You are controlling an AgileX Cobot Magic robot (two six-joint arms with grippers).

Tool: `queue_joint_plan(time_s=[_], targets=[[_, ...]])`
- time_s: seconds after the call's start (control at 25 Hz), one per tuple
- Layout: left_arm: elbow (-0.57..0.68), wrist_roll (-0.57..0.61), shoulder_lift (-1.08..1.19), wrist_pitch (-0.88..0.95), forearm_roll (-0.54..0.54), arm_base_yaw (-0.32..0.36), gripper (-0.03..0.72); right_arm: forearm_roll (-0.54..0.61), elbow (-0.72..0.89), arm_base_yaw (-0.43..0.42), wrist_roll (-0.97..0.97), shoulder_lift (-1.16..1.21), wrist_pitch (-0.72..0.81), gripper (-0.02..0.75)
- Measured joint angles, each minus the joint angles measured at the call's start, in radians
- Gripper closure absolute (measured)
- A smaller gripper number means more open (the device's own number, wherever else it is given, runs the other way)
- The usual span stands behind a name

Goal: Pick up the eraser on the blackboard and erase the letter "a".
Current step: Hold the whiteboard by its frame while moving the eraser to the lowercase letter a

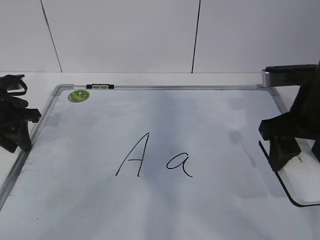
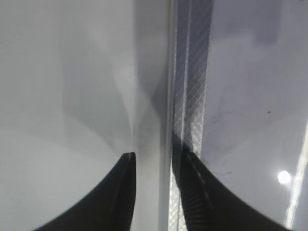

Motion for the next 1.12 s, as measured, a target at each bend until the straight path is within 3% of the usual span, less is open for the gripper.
queue_joint_plan(time_s=[0.4, 0.64, 1.12], targets=[[-0.005, 0.000, 0.008, 0.000, -0.006, 0.000, 0.461, 0.002, 0.000, 0.000, -0.002, 0.000, 0.000, 0.178], [-0.005, 0.000, 0.008, 0.002, -0.020, 0.000, 0.662, 0.002, 0.000, 0.000, -0.003, 0.000, 0.000, 0.178], [-0.006, 0.000, 0.008, 0.003, -0.022, 0.000, 0.672, 0.011, -0.028, 0.027, -0.020, 0.039, 0.001, 0.178]])
